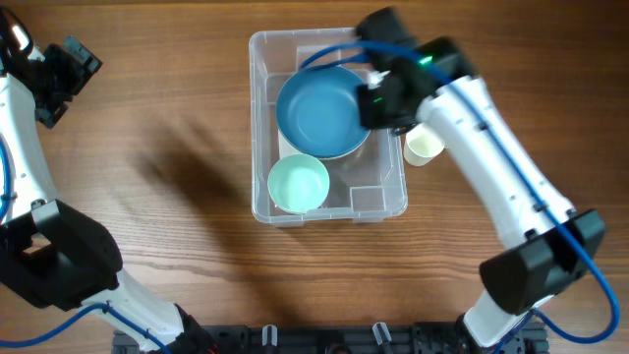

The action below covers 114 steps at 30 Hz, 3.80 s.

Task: Pack container
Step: 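Carry the mint green bowl into the light blue bowl and release, then move the right gripper to the yellow cup and grasp it, then carry the yellow cup into the container and release it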

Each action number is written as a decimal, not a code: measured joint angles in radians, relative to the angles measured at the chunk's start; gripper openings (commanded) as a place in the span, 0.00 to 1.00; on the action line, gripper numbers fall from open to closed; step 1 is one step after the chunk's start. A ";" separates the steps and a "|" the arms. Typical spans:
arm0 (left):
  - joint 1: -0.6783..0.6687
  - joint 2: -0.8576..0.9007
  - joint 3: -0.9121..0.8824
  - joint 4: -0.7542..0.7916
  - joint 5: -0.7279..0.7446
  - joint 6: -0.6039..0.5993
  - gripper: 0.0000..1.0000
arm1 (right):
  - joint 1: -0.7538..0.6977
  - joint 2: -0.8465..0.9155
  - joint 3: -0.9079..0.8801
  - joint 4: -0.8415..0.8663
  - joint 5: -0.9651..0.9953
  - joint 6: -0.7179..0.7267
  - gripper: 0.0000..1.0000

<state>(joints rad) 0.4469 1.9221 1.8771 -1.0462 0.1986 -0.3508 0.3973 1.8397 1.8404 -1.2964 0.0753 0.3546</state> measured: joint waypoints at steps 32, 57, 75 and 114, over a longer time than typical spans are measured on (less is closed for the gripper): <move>0.000 0.000 0.000 0.000 0.000 0.000 1.00 | -0.493 0.004 -0.443 0.397 -0.014 -0.107 0.43; 0.000 0.000 0.000 0.000 0.000 0.000 1.00 | -0.515 -0.010 -0.340 0.401 0.021 -0.188 0.04; 0.000 0.000 0.000 0.000 0.000 0.000 1.00 | -0.138 -0.214 -0.079 0.056 -0.229 -0.327 0.04; 0.000 0.000 0.000 0.000 0.000 0.000 1.00 | 0.036 -0.172 -0.332 0.098 -0.137 -0.256 0.23</move>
<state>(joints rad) 0.4469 1.9221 1.8771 -1.0462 0.1986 -0.3508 0.4332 1.6672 1.5089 -1.1980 -0.0612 0.0990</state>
